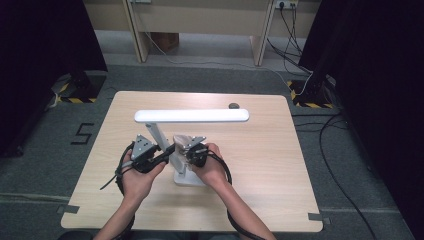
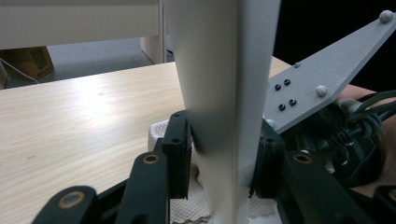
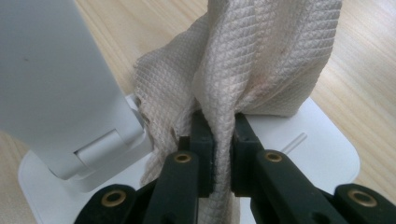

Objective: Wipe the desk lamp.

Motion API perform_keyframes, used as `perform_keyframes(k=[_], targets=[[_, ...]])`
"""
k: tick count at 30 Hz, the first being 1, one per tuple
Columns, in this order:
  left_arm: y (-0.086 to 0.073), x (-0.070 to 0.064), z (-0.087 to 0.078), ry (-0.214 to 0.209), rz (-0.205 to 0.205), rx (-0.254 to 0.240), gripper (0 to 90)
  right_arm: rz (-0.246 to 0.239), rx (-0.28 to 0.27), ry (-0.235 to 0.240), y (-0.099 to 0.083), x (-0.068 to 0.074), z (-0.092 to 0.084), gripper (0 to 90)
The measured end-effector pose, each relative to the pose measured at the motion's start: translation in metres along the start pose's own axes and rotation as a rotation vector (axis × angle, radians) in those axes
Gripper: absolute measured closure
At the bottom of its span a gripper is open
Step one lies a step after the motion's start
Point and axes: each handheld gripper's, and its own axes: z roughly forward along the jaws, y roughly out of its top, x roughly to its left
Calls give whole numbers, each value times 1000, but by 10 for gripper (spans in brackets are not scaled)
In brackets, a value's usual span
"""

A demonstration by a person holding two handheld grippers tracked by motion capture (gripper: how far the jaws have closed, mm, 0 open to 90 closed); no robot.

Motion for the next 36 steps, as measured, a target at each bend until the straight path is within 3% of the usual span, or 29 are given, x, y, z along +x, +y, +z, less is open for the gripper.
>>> perform_keyframes(k=[5, 9, 11, 12, 14, 17, 21, 27, 28, 36], targets=[[0, 1, 0, -1, -3, -4, 648, -3, 15, -26, -3, -4, -1, 838], [0, 0, 0, 0, -2, -3, 648, 32, 21, -39, -9, -9, -4, 838], [0, 0, 0, 0, -1, -3, 649, 19, 20, -48, -11, -12, -5, 838], [0, 0, 0, 0, -3, -3, 649, 39, 22, -47, -12, -12, -6, 838], [0, 0, 1, -1, -2, -3, 650, 25, 17, -48, -13, -14, -7, 838], [0, 0, 1, -1, -1, -2, 651, 46, 19, -53, -15, -14, -8, 838], [0, 0, 1, 0, 1, -1, 651, 29, 28, -87, -17, -17, -12, 839], [0, 0, 1, 1, 0, -2, 652, 72, 41, -115, -27, -25, -15, 839], [0, 0, 1, 0, -1, -3, 652, 53, 38, -120, -28, -27, -15, 839], [-1, 0, 0, -2, 0, -4, 651, 67, 68, -167, -38, -40, -20, 839]])
